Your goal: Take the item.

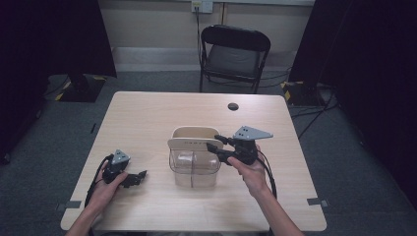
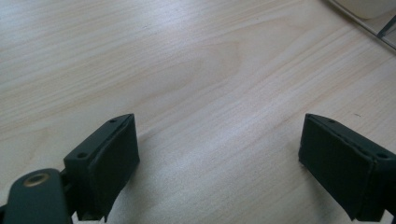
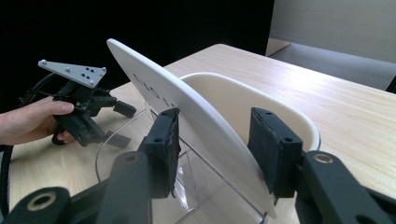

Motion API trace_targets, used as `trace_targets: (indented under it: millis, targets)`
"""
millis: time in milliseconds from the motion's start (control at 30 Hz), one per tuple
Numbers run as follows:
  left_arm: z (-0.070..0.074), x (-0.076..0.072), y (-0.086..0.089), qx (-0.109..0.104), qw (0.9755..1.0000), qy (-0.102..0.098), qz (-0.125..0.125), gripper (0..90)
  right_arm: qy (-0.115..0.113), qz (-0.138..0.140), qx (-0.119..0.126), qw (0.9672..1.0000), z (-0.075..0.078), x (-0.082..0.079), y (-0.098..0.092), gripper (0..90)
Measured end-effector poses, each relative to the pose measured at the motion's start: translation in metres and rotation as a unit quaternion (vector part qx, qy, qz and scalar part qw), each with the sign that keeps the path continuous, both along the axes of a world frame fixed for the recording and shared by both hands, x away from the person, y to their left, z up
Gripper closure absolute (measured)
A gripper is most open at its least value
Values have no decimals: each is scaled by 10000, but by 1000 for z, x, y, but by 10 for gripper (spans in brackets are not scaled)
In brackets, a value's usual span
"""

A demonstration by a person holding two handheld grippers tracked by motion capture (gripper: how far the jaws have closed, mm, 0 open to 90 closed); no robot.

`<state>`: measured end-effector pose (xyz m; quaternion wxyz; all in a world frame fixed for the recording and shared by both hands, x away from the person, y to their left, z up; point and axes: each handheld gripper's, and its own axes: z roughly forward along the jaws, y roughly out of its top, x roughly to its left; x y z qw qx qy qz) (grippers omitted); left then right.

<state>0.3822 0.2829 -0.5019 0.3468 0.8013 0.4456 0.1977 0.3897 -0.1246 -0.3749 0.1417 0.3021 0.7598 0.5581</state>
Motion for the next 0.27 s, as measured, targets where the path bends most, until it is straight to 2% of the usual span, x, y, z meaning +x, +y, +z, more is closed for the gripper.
trace_targets:
  millis: [267]
  targets:
    - [0,0,0,-11,10000,2,-10,112,-5,7,5,10000,0,0,0,541]
